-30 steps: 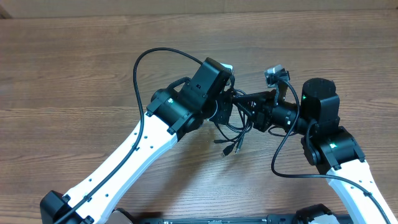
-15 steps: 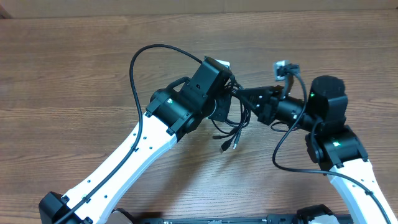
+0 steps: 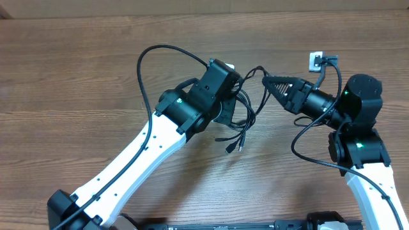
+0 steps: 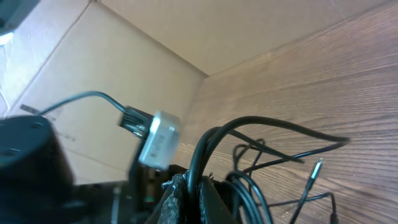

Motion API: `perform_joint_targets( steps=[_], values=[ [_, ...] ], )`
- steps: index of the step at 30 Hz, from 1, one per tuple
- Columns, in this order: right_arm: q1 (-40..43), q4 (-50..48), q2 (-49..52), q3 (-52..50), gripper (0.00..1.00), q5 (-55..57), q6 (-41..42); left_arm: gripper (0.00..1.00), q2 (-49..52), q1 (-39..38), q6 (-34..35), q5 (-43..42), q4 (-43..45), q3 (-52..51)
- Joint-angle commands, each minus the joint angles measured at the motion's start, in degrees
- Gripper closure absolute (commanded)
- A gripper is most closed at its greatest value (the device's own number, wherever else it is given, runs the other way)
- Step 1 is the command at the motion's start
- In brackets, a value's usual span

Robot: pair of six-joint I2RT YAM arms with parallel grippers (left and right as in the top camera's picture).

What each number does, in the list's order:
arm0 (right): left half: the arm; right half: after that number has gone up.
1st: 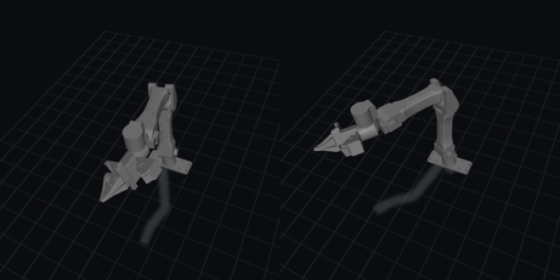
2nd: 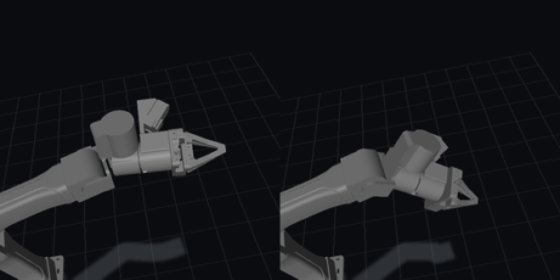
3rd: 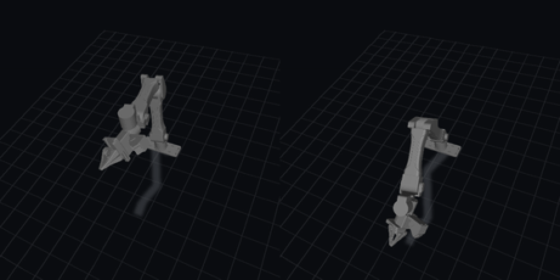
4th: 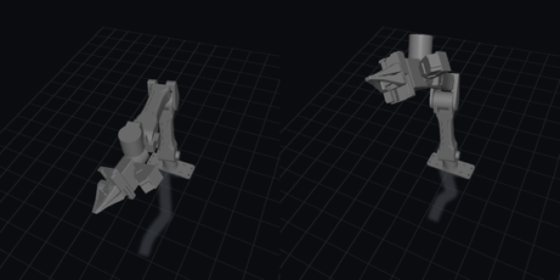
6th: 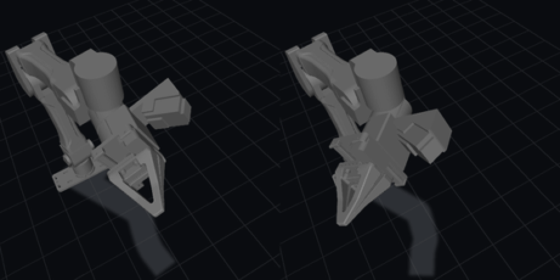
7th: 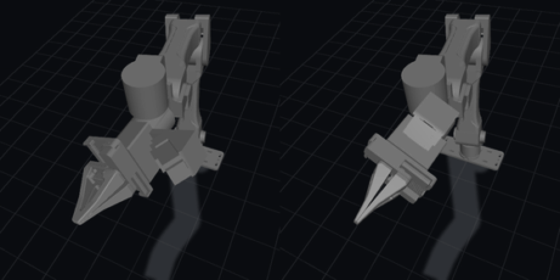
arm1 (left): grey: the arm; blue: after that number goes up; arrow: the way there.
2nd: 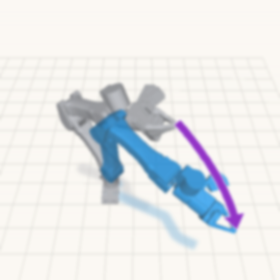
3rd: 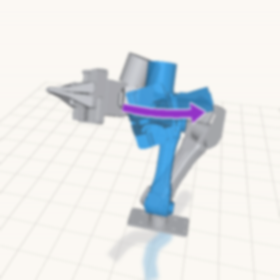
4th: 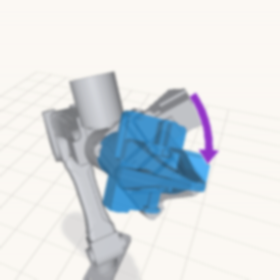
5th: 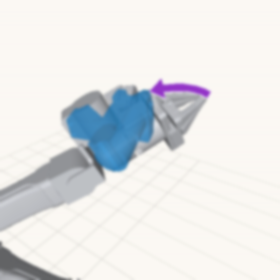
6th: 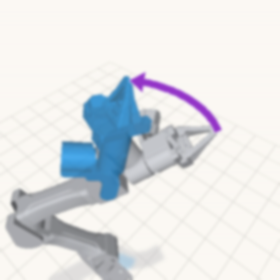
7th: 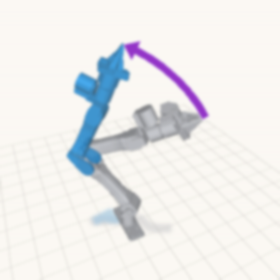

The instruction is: Untangle cables

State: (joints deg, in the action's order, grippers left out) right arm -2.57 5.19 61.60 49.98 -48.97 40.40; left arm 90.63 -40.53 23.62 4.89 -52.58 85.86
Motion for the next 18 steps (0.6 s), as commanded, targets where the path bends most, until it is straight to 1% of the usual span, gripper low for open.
perform_joint_targets(
  steps=[1,6,9,12,18],
  values=[
    [2.10,-0.66,-1.09,0.76,0.95,-1.36,1.88,0.96,2.67,0.13,-0.70,1.33,-0.74,0.11],
    [5.77,-0.72,-1.09,0.79,0.95,-1.38,4.59,0.96,4.17,0.17,-0.70,1.75,-0.96,0.11],
    [8.61,-0.72,-1.09,0.76,0.95,-1.27,4.02,0.96,4.22,0.17,-0.72,1.70,-1.29,0.11],
    [11.10,-0.39,-1.09,0.79,0.95,-1.27,1.29,0.96,4.20,0.17,-0.92,1.70,-1.55,0.11],
    [18.05,-0.22,-1.09,0.76,0.95,-1.27,1.31,0.96,4.20,0.57,-0.92,1.75,-2.38,0.11]
  ],
)
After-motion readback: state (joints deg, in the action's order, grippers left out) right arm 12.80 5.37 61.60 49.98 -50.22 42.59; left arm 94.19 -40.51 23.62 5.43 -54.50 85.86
